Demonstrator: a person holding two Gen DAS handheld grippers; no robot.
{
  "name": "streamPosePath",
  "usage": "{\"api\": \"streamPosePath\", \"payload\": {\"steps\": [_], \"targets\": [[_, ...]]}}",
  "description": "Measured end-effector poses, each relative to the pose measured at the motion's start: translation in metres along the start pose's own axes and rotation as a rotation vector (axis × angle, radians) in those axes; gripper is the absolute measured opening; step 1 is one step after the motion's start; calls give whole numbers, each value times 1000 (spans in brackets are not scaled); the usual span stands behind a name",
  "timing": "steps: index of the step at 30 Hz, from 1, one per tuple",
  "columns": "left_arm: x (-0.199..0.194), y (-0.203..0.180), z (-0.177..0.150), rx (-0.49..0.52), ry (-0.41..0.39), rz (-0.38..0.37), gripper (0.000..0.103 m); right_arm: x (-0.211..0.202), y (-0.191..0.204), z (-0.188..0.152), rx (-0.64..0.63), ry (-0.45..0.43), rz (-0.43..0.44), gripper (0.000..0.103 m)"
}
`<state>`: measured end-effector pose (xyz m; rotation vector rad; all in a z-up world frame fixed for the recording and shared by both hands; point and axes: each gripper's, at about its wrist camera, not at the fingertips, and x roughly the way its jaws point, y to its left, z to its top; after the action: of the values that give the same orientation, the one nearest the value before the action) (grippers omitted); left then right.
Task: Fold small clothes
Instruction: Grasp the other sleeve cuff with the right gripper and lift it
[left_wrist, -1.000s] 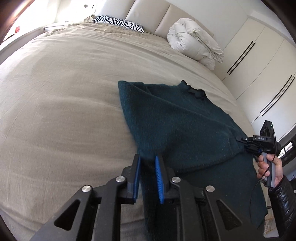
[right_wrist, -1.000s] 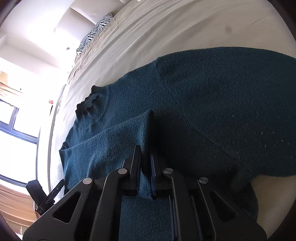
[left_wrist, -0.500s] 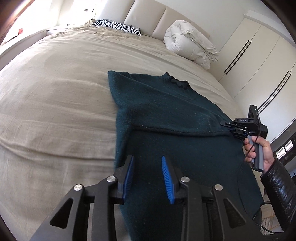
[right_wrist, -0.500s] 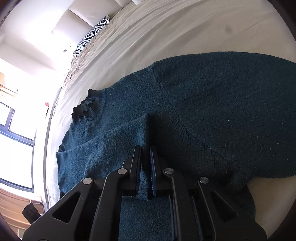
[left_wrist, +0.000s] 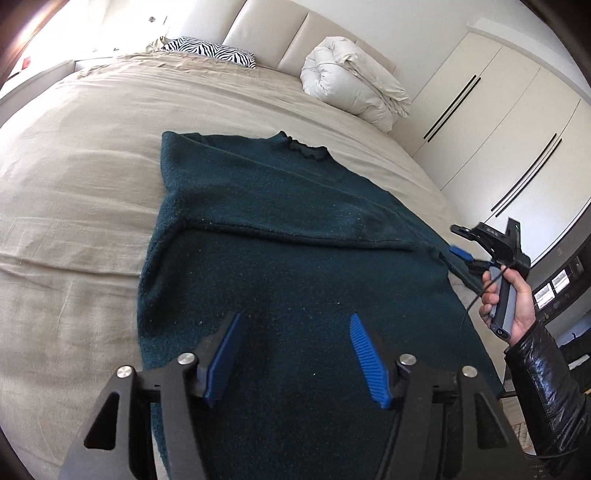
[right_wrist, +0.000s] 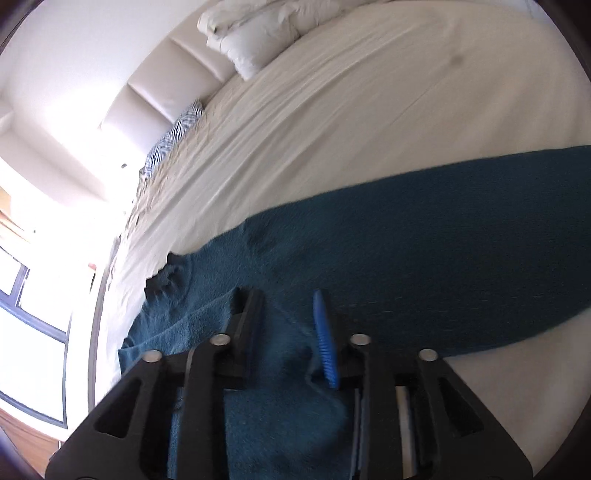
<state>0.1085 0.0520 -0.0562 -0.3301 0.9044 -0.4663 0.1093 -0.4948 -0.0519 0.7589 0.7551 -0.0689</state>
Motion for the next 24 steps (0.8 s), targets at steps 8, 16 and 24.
{"api": "streamPosePath", "payload": {"steps": [8,16,24], "targets": [[2,-21,4,-15,-38,-13,77,-107,-171,5,427,-193,-27,72],[19,-39,9,-25,-5,-20,77,-120,-239,15,598,-293,18,66],[20,-26,8,-91,1,-29,77,-98,-250,55,593,-291,-56,16]]}}
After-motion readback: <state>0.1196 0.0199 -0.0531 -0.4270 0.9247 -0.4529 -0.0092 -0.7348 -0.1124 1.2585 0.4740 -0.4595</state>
